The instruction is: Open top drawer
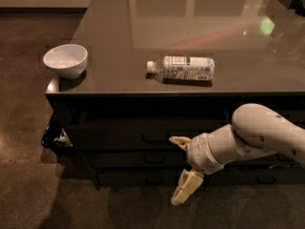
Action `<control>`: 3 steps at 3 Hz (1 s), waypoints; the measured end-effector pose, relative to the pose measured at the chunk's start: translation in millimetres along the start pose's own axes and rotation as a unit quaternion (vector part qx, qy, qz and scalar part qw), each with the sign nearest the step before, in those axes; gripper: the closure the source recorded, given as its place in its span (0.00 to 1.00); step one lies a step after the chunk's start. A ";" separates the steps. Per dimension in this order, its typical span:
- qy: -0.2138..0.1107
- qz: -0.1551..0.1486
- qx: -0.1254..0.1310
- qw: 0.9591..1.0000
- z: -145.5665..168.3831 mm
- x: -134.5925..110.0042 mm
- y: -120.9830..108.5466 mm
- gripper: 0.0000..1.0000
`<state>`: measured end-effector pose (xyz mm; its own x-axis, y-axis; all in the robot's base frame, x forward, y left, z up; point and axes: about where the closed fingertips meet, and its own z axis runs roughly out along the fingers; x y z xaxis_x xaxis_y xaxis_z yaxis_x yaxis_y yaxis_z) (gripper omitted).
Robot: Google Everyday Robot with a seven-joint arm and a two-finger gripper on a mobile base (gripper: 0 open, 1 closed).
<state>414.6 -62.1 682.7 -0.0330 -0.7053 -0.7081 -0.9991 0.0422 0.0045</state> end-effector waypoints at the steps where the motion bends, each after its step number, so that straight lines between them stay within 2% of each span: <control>1: 0.000 0.005 0.001 1.000 -1.3 4.2 4.6 0.00; 2: 0.010 -0.027 0.020 0.999 -7.5 3.5 -28.5 0.00; 3: 0.029 -0.061 0.051 0.996 -19.0 3.6 -73.9 0.00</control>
Offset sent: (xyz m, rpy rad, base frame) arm 0.0869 -0.0210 0.0125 -0.0611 -0.1887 0.0338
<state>487.8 -81.2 693.3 0.0851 -0.7488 -0.6573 -0.9880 0.0220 -0.1530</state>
